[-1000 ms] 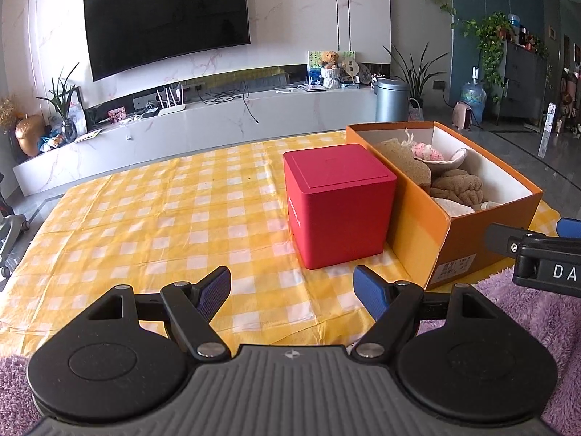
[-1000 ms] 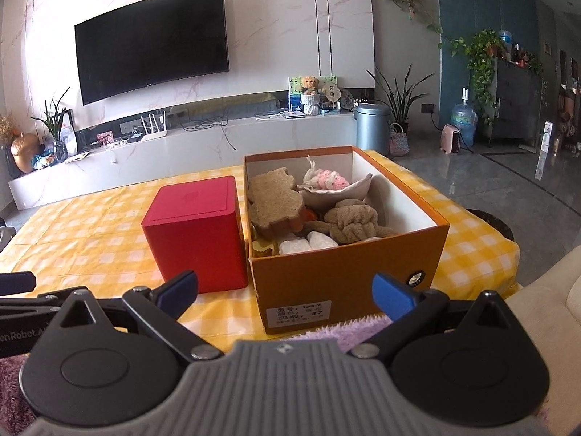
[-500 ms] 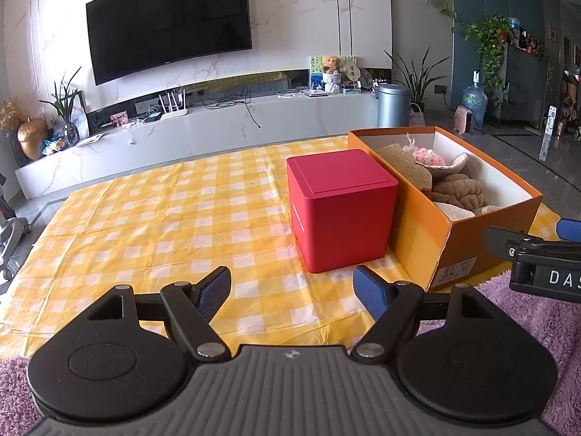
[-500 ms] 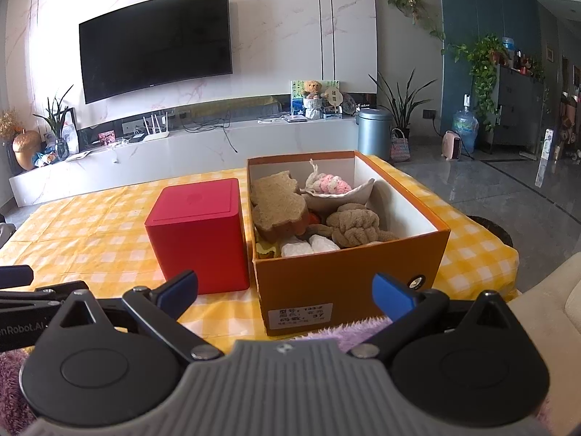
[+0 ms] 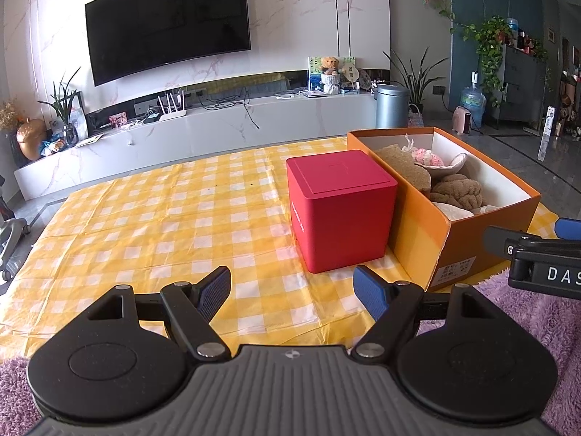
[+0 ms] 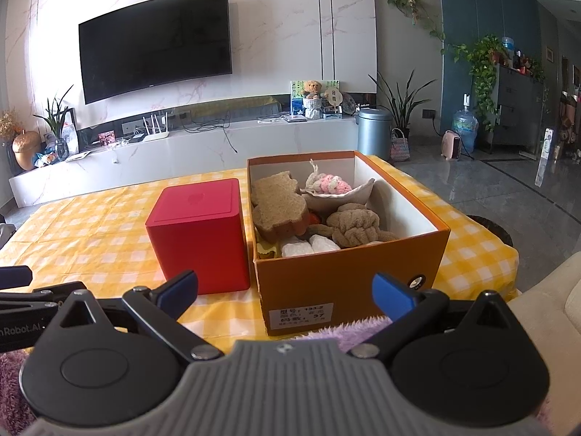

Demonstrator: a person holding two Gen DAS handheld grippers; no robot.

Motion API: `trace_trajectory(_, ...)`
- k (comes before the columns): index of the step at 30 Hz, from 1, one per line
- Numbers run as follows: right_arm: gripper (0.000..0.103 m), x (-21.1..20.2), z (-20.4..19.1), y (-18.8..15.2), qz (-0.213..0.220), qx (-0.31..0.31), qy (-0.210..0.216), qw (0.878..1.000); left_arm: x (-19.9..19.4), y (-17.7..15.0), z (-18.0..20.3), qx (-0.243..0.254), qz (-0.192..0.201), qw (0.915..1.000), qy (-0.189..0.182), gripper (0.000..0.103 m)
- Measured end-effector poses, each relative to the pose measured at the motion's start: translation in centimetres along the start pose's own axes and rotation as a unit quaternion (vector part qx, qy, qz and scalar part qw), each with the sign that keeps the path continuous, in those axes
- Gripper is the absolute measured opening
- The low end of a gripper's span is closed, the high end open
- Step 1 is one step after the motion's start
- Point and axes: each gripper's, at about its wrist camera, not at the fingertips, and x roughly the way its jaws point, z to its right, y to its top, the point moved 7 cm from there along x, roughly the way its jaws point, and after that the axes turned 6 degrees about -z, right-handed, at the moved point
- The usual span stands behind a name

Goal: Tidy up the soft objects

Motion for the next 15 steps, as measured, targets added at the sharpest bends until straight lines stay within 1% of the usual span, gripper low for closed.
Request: trace_trajectory(15,0.1,-0.07,0.04,0.03,0.0,0.008,0.002,1.0,-0.07,0.02,-0.01,0.0,0.0,1.0,0.0,0.09)
